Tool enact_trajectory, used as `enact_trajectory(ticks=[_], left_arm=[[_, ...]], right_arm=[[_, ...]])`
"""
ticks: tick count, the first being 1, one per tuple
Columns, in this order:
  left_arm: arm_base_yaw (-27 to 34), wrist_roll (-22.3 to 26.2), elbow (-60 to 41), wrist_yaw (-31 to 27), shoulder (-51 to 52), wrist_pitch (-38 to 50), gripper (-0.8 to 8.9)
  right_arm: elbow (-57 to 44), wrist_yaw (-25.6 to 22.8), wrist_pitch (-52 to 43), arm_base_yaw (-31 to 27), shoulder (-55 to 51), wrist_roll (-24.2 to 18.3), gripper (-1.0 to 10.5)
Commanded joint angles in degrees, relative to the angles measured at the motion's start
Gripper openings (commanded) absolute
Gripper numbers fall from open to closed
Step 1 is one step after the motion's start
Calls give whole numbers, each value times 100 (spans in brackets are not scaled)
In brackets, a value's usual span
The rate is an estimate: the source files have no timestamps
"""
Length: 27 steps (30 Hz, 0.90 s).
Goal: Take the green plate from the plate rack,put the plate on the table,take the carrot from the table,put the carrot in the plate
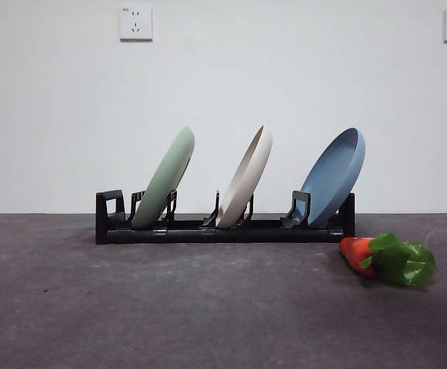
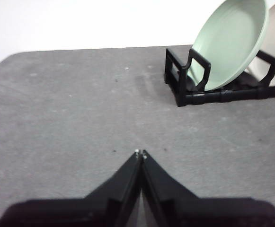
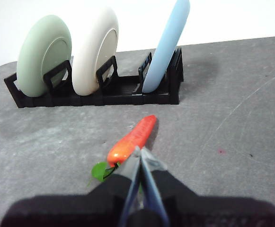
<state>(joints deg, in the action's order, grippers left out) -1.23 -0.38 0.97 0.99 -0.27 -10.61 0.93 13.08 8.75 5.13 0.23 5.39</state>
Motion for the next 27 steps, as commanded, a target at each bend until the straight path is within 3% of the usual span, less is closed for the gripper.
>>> enact_trajectory(ticks=[1,9,14,20,27], left_arm=[[20,-450,-70,140,15,72,-4],[20,-1270,380,820,4,35,-7],[17,-1493,1036,1115,-92,-256,-8],[15,-1486,2004,1681,-551,-903,-7],[15,-1270,3169,2566,-1497,-1687,-8]], right_arm=[[-55,11,-24,-13,-17,186,0],[243,17,-341,-13,50,1580,-12],[809,52,-79,-13,361,1622,-12],[2031,57,769,-13,1121,1416,-12],[3751,531,2542,-11,2293,160,-12]])
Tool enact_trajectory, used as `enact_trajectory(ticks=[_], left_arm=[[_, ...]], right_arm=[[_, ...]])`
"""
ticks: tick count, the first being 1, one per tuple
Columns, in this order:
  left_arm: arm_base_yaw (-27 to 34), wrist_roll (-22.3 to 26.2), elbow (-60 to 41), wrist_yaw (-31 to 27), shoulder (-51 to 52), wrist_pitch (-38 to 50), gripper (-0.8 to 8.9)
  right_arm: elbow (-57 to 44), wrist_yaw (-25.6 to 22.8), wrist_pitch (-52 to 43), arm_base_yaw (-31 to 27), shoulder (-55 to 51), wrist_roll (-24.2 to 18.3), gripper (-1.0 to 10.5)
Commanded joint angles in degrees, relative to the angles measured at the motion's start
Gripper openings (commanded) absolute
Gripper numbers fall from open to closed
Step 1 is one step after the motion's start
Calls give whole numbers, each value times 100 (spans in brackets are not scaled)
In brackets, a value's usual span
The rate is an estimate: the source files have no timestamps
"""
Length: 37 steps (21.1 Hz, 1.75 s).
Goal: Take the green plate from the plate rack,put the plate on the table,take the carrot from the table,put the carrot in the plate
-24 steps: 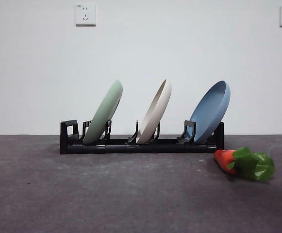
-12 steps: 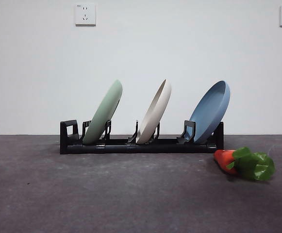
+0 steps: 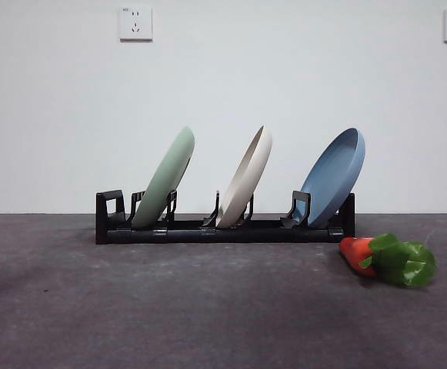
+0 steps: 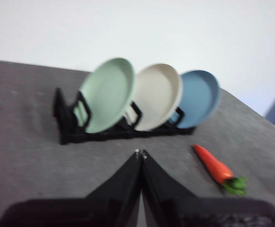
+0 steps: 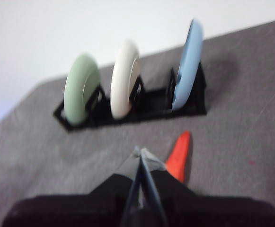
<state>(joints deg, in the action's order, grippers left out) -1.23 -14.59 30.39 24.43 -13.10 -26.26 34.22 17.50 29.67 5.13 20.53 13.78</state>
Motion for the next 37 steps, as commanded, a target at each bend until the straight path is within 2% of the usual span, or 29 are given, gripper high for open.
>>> enact_trajectory(ticks=[1,4,7,9,12,15,16,17,19,20,21,28,34,37], left_arm=[[15,199,361,332,-332,-214,-7],[15,407,789,787,-737,-584,-7],[15,684,1169,1154,-1093,-1054,-8],[15,894,1379,1351,-1294,-1366,-8],[11,1379,1683,1473,-1565,-1974,-8],[11,1462,1694,1471,-1604,-2076,6],[11,1460,1694,1469,-1606,-2090,66],[11,1460,1694,1462,-1606,-2094,198],[11,1458,1694,1460,-1606,-2096,577],[11,1458,1694,1464,-1606,-2096,609],[11,1458,1694,1464,-1609,-2096,606],[9,1416,1753,1467,-2063,-1528,606],[-380,1443,2459,1244,-3497,-671,606],[-828,1449,2990,754,-4435,-258,606]], right_arm=[[629,164,697,-9,411,-846,-12],[1259,431,1495,-7,896,-1373,-12],[1727,518,2194,-7,1290,-1711,-12],[1934,529,2608,-7,1497,-1882,-12],[2065,896,3241,-7,1775,-2135,-11],[2065,916,3289,-9,1878,-2131,10],[2065,918,3263,-9,1910,-2129,17],[2065,916,3239,-9,1930,-2111,98],[2065,916,3230,-9,1958,-2061,465],[2065,914,3230,-9,1961,-1996,637],[2065,916,3233,-9,1961,-1934,664],[2065,916,3233,-9,1961,-1875,661],[2065,916,3235,-9,2098,-1869,661],[2065,914,3235,-9,2208,-1869,661]])
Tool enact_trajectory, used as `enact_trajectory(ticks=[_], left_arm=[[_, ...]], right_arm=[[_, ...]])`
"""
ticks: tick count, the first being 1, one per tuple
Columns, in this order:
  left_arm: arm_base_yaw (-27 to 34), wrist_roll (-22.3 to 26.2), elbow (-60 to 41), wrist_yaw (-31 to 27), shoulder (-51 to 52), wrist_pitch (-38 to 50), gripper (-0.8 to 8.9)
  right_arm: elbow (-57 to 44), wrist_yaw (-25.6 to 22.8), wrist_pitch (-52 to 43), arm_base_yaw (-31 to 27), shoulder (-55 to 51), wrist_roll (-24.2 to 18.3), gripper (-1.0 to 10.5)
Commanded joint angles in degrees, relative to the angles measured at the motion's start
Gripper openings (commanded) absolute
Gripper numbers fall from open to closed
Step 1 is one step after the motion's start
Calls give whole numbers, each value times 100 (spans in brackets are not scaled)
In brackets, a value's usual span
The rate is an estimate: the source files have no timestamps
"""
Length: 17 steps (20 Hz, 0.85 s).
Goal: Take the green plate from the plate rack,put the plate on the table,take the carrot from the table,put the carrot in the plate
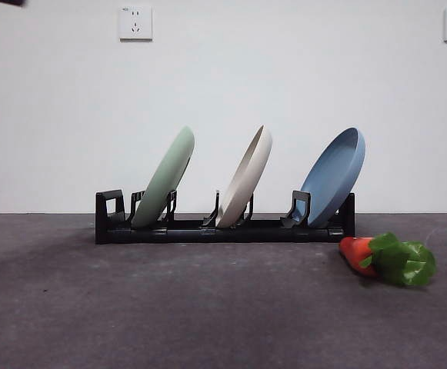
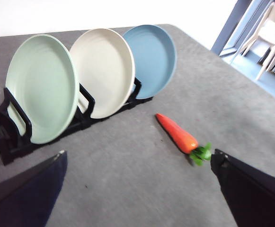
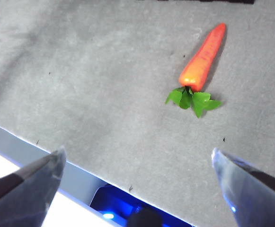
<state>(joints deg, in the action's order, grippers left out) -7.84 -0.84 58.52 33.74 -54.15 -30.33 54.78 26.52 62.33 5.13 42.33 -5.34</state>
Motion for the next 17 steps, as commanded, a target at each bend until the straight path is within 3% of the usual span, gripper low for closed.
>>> enact_trajectory(ticks=[1,8,17], left_arm=[[-304,87,350,-332,-649,299,606],[-914,92,1585,-1130,-2909,1305,606],[-1128,94,2594,-1753,-5040,2072,597]], right_arm=[[9,13,-31,-9,63,44,661],[9,9,-28,-9,236,42,660],[9,11,-26,-9,306,42,659]])
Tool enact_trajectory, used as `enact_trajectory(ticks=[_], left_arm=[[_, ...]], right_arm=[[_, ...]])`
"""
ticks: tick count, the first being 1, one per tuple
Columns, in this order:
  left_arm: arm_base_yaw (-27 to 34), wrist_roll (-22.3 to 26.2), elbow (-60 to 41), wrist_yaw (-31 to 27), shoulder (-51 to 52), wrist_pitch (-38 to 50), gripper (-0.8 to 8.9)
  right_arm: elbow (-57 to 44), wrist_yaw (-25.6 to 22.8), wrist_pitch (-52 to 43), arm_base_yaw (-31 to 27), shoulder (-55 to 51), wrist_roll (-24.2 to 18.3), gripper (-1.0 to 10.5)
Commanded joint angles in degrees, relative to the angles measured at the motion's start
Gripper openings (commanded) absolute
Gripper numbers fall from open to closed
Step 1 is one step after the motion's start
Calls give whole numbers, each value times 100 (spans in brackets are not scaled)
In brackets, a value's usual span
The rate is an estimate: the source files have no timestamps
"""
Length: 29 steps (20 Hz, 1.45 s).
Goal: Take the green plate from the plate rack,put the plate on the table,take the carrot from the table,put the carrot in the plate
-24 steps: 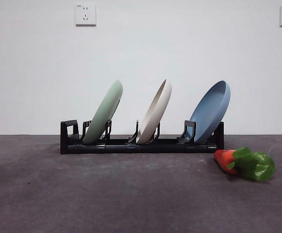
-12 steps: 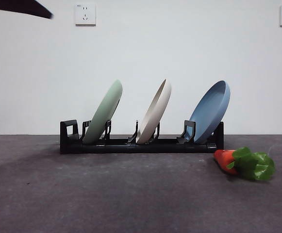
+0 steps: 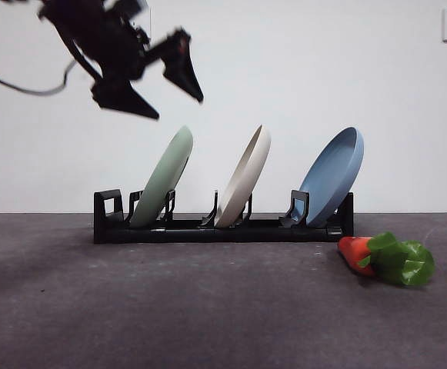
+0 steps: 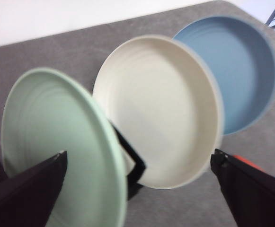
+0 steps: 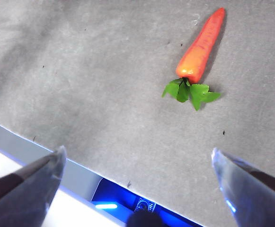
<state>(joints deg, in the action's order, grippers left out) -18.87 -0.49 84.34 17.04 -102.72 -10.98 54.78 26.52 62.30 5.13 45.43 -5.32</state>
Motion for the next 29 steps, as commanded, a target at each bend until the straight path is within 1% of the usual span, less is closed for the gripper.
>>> enact_trajectory(ticks=[1,4,5,8,11,13,16,20,22,24,25,29], left_arm=[[-26,59,13,-151,-299,195,597],[-28,59,13,-203,-586,251,592],[-28,57,13,-221,-647,247,572],[-33,57,13,-245,-726,221,330],[-33,55,13,-170,-726,232,145],[-33,52,13,-144,-726,188,83],[-33,37,13,289,-726,199,-8],[-31,-94,13,343,-723,199,-7],[-15,-131,15,501,-721,205,-7],[17,-297,15,669,-664,203,-7],[26,-323,15,743,-605,216,-7],[28,-402,15,739,-142,280,-7]], right_arm=[[9,9,-24,-9,-4,42,659],[9,11,-24,-9,-4,42,658],[9,11,-24,-9,-4,39,658],[9,13,-26,-9,-4,39,658],[9,13,-26,-9,-4,37,658],[9,13,-26,-9,-4,37,658],[9,15,-26,-9,-4,39,658],[9,15,-26,-9,-4,39,658],[9,15,-26,-9,-4,39,658],[9,15,-26,-9,-4,39,658],[9,15,-26,-9,-4,39,658],[9,15,-26,-9,-4,37,658]])
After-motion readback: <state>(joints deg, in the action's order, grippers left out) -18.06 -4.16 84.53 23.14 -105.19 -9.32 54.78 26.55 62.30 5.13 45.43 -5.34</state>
